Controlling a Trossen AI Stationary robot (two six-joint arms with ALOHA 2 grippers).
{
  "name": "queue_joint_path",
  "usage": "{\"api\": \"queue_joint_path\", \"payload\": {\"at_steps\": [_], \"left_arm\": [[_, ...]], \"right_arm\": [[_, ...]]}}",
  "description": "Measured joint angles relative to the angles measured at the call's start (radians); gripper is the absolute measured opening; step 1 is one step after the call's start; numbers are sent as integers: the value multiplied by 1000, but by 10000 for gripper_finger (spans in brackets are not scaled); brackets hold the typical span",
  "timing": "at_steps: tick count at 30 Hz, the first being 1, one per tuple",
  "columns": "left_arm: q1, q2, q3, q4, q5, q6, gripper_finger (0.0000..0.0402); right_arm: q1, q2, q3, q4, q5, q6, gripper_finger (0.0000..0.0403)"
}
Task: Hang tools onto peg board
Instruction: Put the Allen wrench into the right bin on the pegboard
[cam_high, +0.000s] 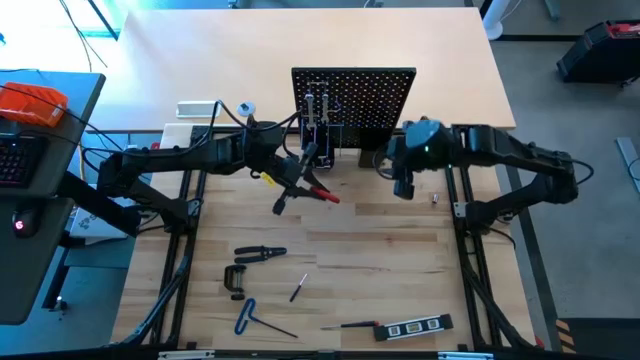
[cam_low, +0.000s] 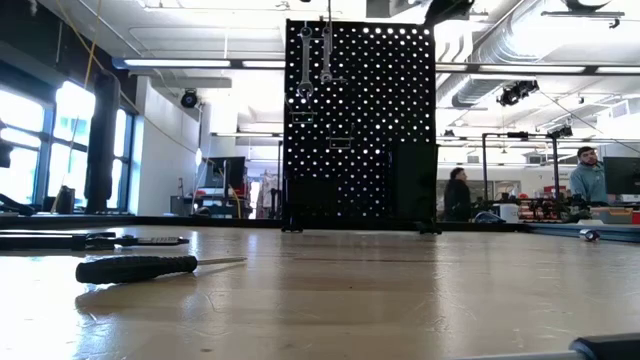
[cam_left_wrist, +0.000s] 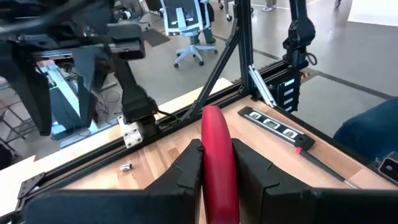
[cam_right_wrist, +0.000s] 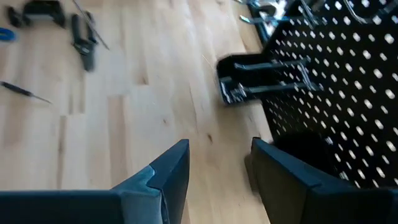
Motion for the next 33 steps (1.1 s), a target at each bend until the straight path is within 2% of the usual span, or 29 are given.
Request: {"api": "queue_joint_path", "payload": {"at_steps": [4,9,13,17,20,24,27,31,33], "left_arm": [[0,0,0,-8,-21,14,46],[6,0,0,-29,-57,42,46],[20,0,0,-27,-101,35,46],[39,0,0,-24,-144,5,46],[46,14,0,-6,-182,-38,46],[53,64,0,47,-204,-109,46],[54,102,0,69,-211,-140,46],[58,130,0,116,-207,-152,46],[58,134,0,151,-196,-160,46]], "right_arm": [[-90,0,0,48,-156,-80,165],[-178,-2,-14,81,-301,-161,165],[-240,-74,-197,247,-400,-178,165],[-271,-180,-458,534,-495,-72,165],[-209,-235,-624,823,-486,26,164],[-70,-238,-763,1161,-329,27,164],[14,-225,-785,1257,-218,-36,164],[79,-212,-773,1249,-95,-102,164],[90,-213,-768,1248,-79,-111,164]]}}
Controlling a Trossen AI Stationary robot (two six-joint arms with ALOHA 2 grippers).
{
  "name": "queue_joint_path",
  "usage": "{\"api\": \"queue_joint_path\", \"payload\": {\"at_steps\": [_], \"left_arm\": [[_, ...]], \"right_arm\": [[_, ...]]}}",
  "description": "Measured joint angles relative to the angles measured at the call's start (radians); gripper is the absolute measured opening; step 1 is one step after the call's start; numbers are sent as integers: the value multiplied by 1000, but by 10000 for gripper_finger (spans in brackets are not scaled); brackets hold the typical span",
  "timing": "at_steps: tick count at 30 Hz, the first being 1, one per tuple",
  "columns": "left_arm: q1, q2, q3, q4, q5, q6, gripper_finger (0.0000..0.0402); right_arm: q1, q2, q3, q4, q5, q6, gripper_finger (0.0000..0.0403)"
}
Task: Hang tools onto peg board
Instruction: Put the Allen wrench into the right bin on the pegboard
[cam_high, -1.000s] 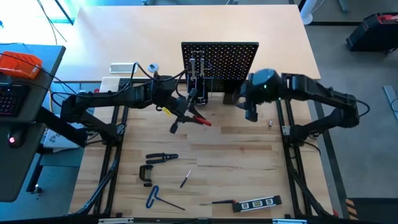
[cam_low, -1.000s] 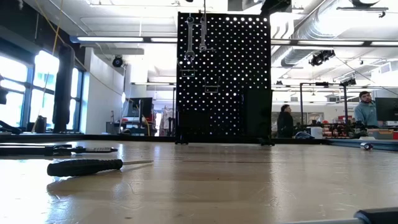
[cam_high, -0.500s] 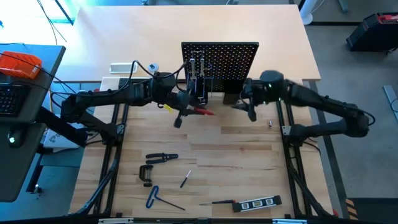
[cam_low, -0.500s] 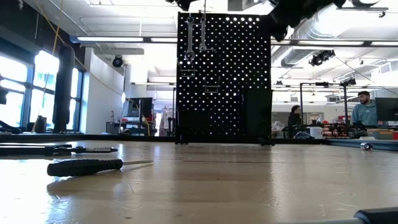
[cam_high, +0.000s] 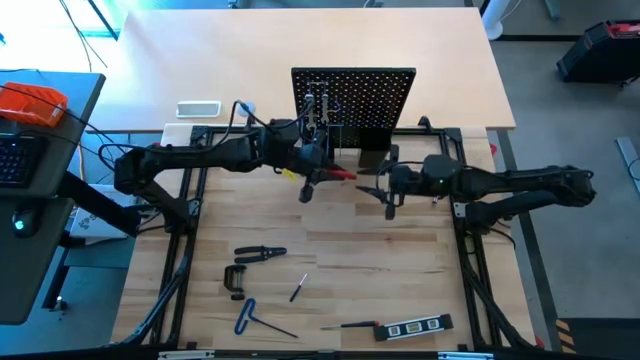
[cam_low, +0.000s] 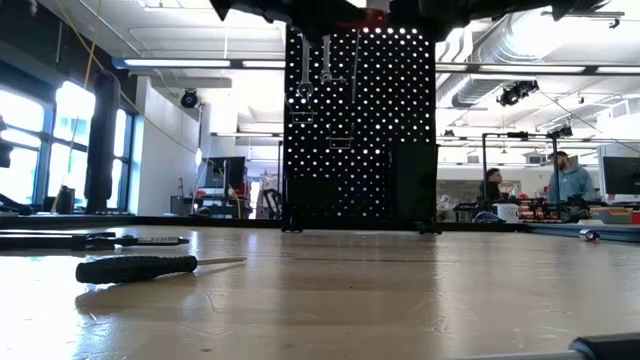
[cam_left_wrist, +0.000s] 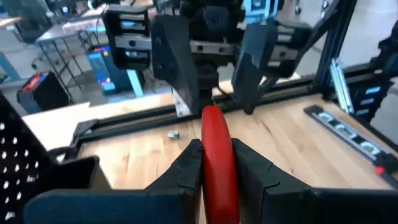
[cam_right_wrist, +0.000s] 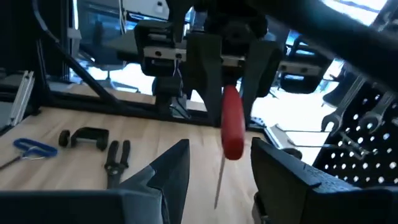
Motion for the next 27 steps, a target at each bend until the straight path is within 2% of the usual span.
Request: {"api": "queue_joint_path", "payload": {"at_steps": [8,19,27], "left_arm": [[0,0,0,31,16,-26,46],[-3,1,0,20,15,-41,46],[-3,1,0,-2,5,-36,46]], "right_arm": [[2,10,1,21,-4,-10,164],[2,92,3,142,-8,-23,163],[2,91,7,141,9,-16,114]]}}
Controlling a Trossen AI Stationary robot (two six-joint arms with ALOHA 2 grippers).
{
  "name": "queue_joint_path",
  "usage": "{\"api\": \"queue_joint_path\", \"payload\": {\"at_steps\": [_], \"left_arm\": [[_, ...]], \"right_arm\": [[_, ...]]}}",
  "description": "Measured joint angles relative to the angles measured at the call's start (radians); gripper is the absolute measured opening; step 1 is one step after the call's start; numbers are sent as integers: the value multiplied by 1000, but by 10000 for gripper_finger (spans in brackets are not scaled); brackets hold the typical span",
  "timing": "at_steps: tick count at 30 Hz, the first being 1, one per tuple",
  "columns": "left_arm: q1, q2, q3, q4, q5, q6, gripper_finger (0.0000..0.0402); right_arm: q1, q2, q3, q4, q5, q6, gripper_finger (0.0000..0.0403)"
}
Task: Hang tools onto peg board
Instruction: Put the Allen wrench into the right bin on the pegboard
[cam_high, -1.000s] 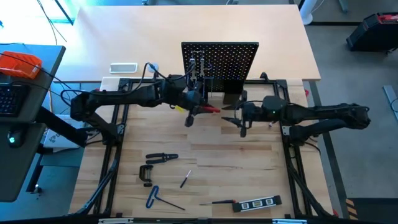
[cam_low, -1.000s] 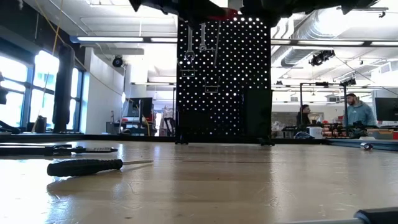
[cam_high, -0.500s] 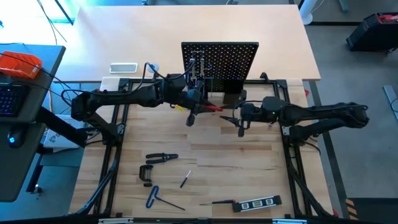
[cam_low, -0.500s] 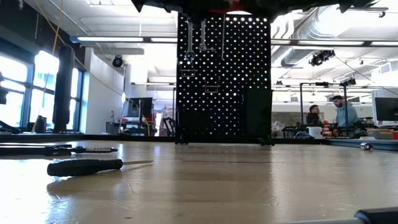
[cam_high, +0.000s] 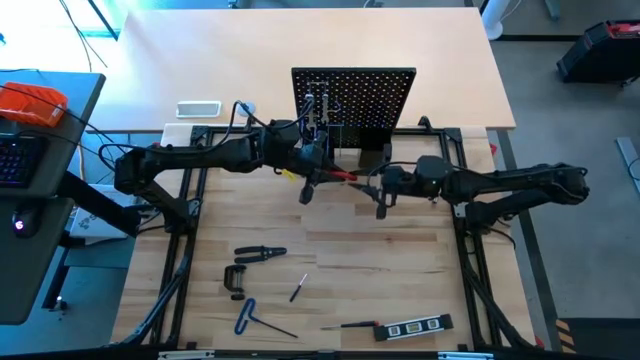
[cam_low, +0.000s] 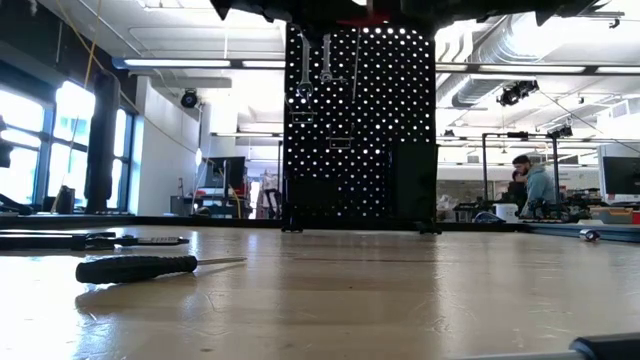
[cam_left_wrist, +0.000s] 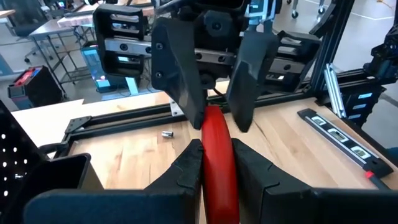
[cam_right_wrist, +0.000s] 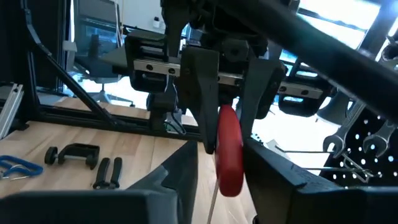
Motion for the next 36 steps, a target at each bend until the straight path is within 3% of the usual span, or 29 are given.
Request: {"api": "queue_joint_path", "payload": {"at_steps": [6,28,36], "left_arm": [[0,0,0,13,2,2,46],[0,1,0,36,0,-7,46],[1,-3,0,35,3,3,46]], "right_arm": [[0,1,23,-29,1,0,90],[-6,14,28,-39,39,0,86],[-7,28,28,1,42,-10,45]]}}
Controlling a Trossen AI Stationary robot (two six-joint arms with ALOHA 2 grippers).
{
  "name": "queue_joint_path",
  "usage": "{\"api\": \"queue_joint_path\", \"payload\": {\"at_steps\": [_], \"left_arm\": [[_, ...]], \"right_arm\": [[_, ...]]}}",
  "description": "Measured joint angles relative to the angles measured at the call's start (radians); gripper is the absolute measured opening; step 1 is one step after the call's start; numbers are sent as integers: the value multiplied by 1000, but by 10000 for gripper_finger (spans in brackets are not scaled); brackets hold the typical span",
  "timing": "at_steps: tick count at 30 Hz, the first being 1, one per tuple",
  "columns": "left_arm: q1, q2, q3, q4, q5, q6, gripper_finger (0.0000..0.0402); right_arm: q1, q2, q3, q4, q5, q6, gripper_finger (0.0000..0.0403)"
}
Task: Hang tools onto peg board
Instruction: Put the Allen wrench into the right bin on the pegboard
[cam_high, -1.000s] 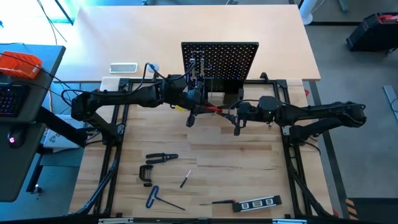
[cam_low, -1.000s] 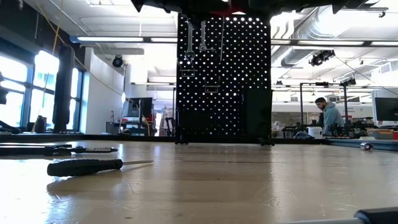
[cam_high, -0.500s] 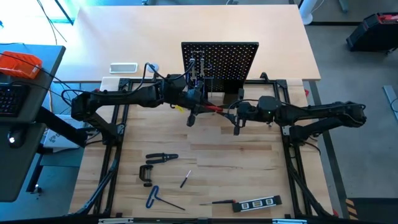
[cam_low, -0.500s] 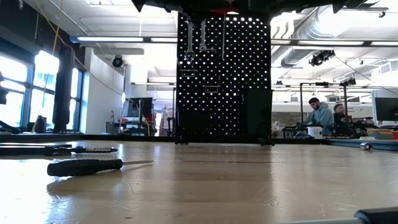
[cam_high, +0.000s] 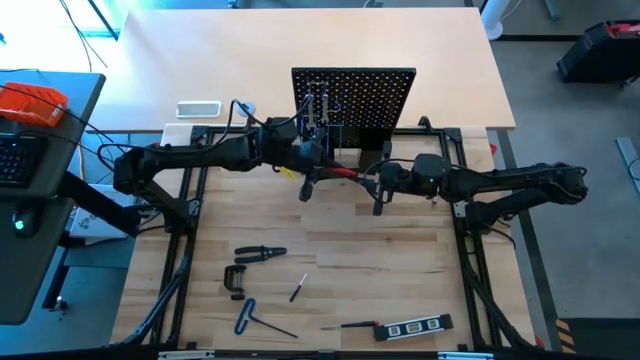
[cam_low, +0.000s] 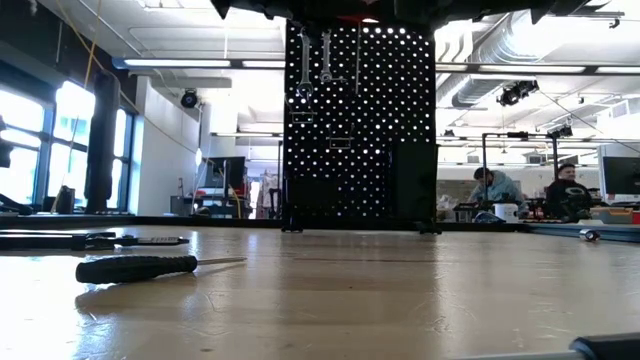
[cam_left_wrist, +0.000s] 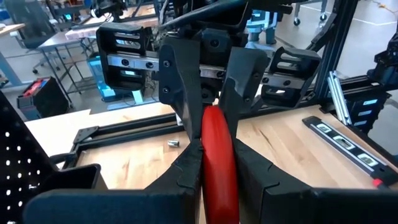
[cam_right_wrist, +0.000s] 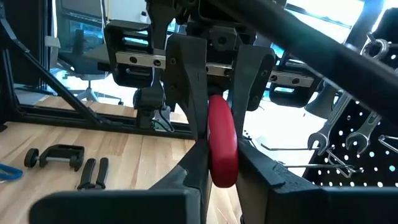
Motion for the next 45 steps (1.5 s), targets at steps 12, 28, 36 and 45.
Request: {"api": "queue_joint_path", "payload": {"at_steps": [12,28,36,45], "left_arm": [[4,-15,1,-20,-79,6,97],[34,-267,1,-401,-278,31,229],[-19,-278,-2,-601,-280,-24,223],[-113,-272,-3,-660,-313,-53,222]], "right_arm": [[-41,0,0,17,9,37,37],[-218,-2,159,-6,3,-60,37],[-401,163,339,-36,-177,-26,37],[-433,192,411,-49,-220,-57,37]]}}
